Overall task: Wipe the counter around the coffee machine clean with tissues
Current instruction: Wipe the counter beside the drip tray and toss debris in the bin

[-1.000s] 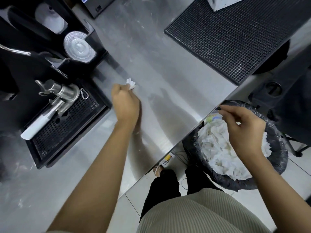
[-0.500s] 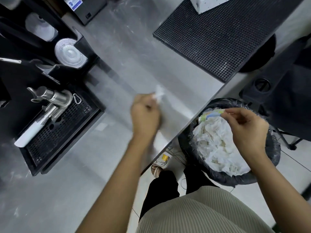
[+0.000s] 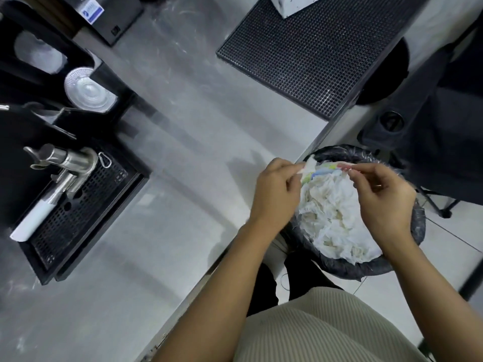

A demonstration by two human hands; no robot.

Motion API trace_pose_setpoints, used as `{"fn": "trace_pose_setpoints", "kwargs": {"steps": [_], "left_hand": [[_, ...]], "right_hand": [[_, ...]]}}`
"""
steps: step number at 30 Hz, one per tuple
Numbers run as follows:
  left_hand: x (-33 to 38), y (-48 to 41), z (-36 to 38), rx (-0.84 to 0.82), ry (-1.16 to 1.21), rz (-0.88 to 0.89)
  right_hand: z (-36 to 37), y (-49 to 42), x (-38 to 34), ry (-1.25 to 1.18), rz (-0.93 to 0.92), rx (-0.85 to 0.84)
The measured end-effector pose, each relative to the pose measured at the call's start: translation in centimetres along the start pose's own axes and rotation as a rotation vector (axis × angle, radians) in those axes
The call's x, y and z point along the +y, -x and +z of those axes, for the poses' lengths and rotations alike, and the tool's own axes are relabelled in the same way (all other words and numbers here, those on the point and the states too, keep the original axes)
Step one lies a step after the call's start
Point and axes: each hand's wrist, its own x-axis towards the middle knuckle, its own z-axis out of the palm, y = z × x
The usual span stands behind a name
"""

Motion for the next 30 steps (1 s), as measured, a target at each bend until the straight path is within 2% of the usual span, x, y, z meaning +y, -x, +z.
{"fn": "trace_pose_setpoints", "kwargs": {"steps": [1, 3, 5, 7, 10, 13, 15, 16, 18, 20, 22, 26, 30], "left_hand": [[-0.1, -0.3, -0.5, 0.000, 0.048, -0.012], [-1.0, -0.3, -2.5, 0.156, 0.060, -0.088], [-2.9, 0.3, -4.7, 0.365, -0.029, -0.211], [-4.1, 1.0, -5.3, 0.432, -0.145, -0.285], [-3.3, 1.2, -2.6, 0.356, -0.167, -0.171], [-0.7, 0.6, 0.1, 0.154, -0.087, 0.013], [-0.3, -0.7, -0.3, -0.007, 0.065, -0.032], [-0.7, -1.4, -1.3, -0.016, 0.141, -0.083], [-2.7, -2.8, -4.4, 0.183, 0.162, -0.180], [-6.6, -4.3, -8.6, 0.426, -0.046, -0.287], [-9.9, -5.9, -12.8, 0.536, -0.319, -0.397], [-13.3, -10.1, -18.1, 0.481, -0.662, -0.506], [-15.2, -12.6, -19.5, 0.372, -0.749, -0.626]], "right_hand": [[-0.1, 0.0, -0.1, -0.003, -0.003, -0.002], [-0.4, -0.2, -0.2, -0.007, -0.010, -0.001], [-0.6, -0.2, -0.2, -0.011, -0.007, 0.000], [-0.5, -0.1, -0.1, -0.016, 0.001, -0.003], [-0.2, 0.0, -0.3, -0.034, -0.001, -0.025], [0.3, 0.1, -1.1, -0.038, -0.009, -0.057], [0.5, 0.0, -1.8, -0.034, -0.012, -0.078], [0.5, -0.1, -2.2, -0.039, -0.019, -0.084], [0.6, -0.3, -2.6, -0.061, -0.038, -0.082], [0.7, -0.5, -2.8, -0.073, -0.054, -0.077], [0.9, -0.6, -2.9, -0.077, -0.062, -0.090], [1.1, -0.4, -2.9, -0.084, -0.060, -0.151], [0.9, -0.6, -3.0, -0.066, -0.073, -0.179]]}}
